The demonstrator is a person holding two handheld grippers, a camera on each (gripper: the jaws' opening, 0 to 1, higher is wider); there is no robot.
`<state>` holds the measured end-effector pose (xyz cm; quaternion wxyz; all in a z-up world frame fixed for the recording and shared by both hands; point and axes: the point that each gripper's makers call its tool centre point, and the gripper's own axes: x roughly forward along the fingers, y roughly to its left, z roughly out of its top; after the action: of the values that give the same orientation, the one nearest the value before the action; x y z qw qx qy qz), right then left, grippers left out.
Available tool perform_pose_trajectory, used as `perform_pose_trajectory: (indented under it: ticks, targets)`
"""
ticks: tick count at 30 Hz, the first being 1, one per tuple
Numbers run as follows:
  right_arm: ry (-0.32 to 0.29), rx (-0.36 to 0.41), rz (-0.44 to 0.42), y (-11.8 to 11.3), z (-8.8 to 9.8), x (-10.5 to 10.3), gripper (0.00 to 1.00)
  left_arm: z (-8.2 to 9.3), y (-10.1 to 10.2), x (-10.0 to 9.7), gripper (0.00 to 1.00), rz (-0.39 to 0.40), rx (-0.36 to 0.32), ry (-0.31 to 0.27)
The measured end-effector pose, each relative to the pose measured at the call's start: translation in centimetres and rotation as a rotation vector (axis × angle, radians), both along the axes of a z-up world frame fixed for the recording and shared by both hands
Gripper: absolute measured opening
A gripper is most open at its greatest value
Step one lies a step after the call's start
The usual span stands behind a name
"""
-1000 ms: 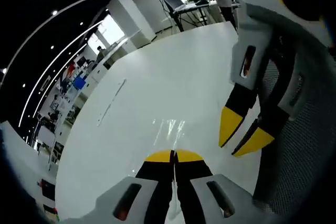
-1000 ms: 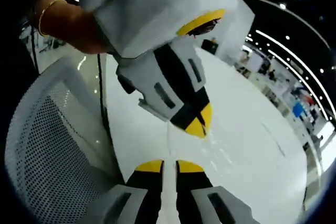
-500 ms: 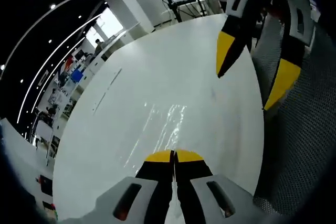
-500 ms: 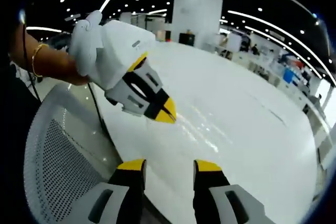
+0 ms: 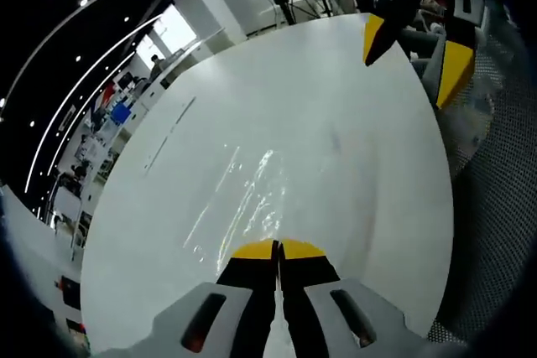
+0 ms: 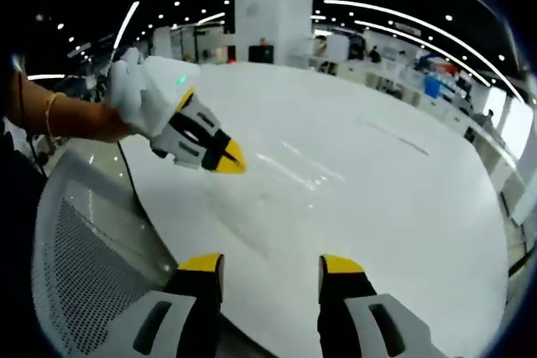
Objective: Open the resealable bag by pulling the two sides of the seal apart until the entire bag opening is separated and visibly accessible.
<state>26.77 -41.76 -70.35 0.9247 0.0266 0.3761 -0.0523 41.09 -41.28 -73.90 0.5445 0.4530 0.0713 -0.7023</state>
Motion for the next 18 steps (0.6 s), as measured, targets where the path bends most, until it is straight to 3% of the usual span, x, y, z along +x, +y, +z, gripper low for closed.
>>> perform_pose_trajectory:
  ticks: [18]
  targets:
    - [0.011, 0.039, -0.057, -1.4, -0.9, -0.9, 0.45, -0.8, -4.9, 1.5, 0.00, 0.012, 0.002, 0.021]
